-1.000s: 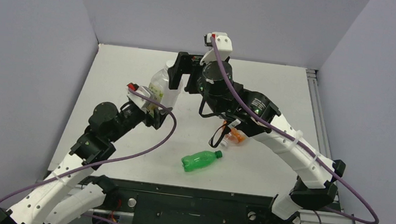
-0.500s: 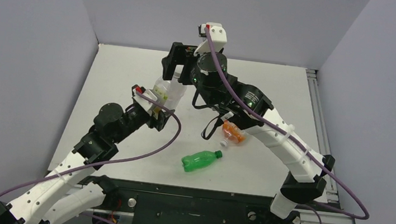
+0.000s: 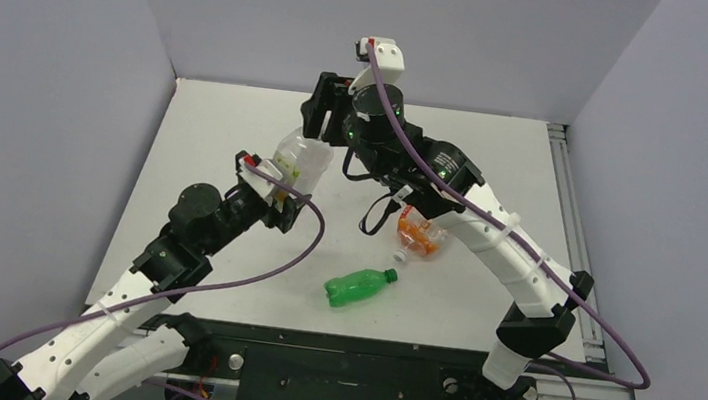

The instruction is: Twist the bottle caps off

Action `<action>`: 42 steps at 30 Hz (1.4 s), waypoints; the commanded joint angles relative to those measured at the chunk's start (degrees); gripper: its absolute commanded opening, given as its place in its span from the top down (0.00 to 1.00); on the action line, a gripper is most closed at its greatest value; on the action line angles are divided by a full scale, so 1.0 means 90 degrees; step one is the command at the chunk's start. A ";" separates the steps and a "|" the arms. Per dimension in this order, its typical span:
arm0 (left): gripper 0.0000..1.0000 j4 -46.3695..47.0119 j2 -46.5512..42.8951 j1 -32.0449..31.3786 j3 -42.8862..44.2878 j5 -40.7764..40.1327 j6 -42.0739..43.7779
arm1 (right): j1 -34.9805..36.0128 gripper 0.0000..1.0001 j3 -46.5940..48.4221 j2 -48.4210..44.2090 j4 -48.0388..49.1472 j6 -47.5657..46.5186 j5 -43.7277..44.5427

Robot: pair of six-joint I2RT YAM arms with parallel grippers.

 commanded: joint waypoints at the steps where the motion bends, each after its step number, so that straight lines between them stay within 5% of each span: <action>1: 1.00 0.0312 0.0013 -0.0020 0.0232 -0.0223 -0.0077 | -0.0005 0.40 -0.0077 -0.0252 0.0099 0.0112 -0.0182; 6: 1.00 0.0228 0.0055 -0.0025 0.0248 -0.0229 -0.0184 | 0.0013 0.30 -0.0297 -0.0312 0.0258 0.0183 -0.0227; 11: 1.00 0.0209 0.0073 -0.0019 0.0296 -0.0227 -0.0196 | 0.0033 0.31 -0.0296 -0.0254 0.0284 0.0166 -0.0254; 19: 1.00 0.0212 0.0076 -0.0019 0.0264 -0.0230 -0.0218 | 0.0033 0.51 -0.0288 -0.0417 0.0346 0.0009 -0.0148; 29: 1.00 0.0195 0.0067 0.0010 0.0339 -0.0051 -0.0637 | 0.0009 0.93 -0.0478 -0.0530 0.0312 -0.0073 -0.0385; 42: 1.00 -0.0012 -0.0159 0.0263 0.0675 0.3036 -0.1919 | -0.0898 0.96 -0.2913 -0.2266 0.1718 -0.1248 -0.4917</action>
